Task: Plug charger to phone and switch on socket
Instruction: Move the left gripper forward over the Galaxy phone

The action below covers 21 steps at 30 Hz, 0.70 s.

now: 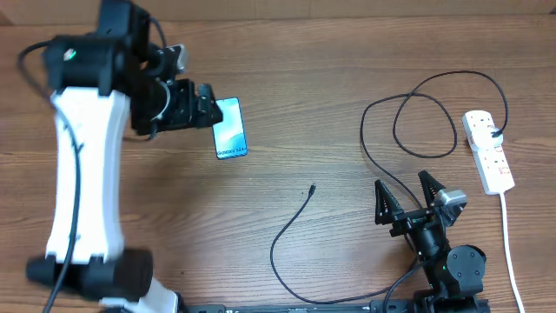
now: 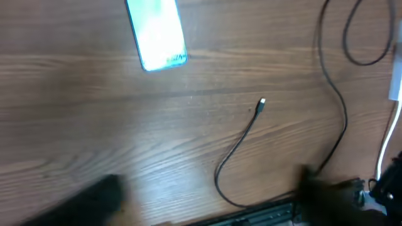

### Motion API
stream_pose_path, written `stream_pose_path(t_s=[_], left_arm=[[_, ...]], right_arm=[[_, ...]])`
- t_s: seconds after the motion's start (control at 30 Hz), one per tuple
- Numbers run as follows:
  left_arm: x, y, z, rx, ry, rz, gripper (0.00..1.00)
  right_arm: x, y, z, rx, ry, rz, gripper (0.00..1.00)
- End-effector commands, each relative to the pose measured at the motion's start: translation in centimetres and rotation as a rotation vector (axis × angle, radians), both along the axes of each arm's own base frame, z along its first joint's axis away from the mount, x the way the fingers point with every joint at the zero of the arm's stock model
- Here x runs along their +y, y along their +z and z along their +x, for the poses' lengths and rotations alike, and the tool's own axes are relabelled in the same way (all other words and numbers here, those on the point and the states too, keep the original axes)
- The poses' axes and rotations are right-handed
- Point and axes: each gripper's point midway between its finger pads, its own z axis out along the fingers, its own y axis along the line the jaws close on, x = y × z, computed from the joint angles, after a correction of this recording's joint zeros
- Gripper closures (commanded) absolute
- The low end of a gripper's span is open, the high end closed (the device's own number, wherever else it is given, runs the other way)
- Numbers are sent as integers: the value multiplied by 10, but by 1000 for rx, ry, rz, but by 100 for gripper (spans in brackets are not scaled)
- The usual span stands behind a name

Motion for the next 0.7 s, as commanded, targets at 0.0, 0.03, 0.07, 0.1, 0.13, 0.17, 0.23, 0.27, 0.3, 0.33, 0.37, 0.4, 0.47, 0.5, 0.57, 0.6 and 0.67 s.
stream_pose_path(t_s=[0.0, 0.03, 0.07, 0.1, 0.13, 0.17, 0.23, 0.27, 0.3, 0.33, 0.37, 0.4, 0.47, 0.5, 0.57, 0.6, 0.67], left_arm=[[-7, -24, 13, 86, 0, -31, 78], [-8, -33, 16, 115, 0, -33, 96], [-10, -43, 19, 146, -3, -33, 96], [-11, -51, 22, 170, -5, -31, 96], [-12, -58, 24, 189, -7, -29, 96], [-14, -67, 25, 214, -11, -25, 96], [-18, -83, 28, 261, -23, -19, 96], [-20, -89, 29, 279, -27, -14, 96], [-21, -95, 29, 295, -31, -12, 96], [-23, -101, 30, 311, -36, -9, 96], [-25, -105, 30, 325, -39, -8, 90], [-26, -111, 30, 340, -42, -5, 83], [-26, -120, 31, 361, -46, 13, 58], [-25, -124, 32, 369, -47, 25, 42], [-21, -134, 33, 382, -49, 64, 0], [-18, -138, 34, 389, -32, 91, 0], [-12, -147, 38, 400, 19, 150, 0]], right_arm=[[1, -2, 0, -2, 0, -1, 0], [1, -2, 0, -3, 0, -1, 0], [1, -2, 0, -3, 0, -1, 0], [1, -2, 0, -2, 0, -1, 0], [1, -2, 0, -3, 0, -1, 0], [1, -2, 0, -3, 0, -1, 0], [1, -2, 0, -2, 0, -1, 0], [0, -2, 0, -2, 0, -1, 0], [1, -2, 0, -3, 0, -1, 0], [1, -2, 0, -3, 0, -1, 0], [1, -2, 0, -3, 0, -1, 0], [1, -2, 0, -2, 0, -1, 0], [1, -2, 0, -2, 0, -1, 0], [1, -2, 0, -3, 0, -1, 0], [0, -2, 0, -3, 0, -1, 0], [1, -2, 0, -3, 0, -1, 0], [1, -2, 0, -3, 0, -1, 0]])
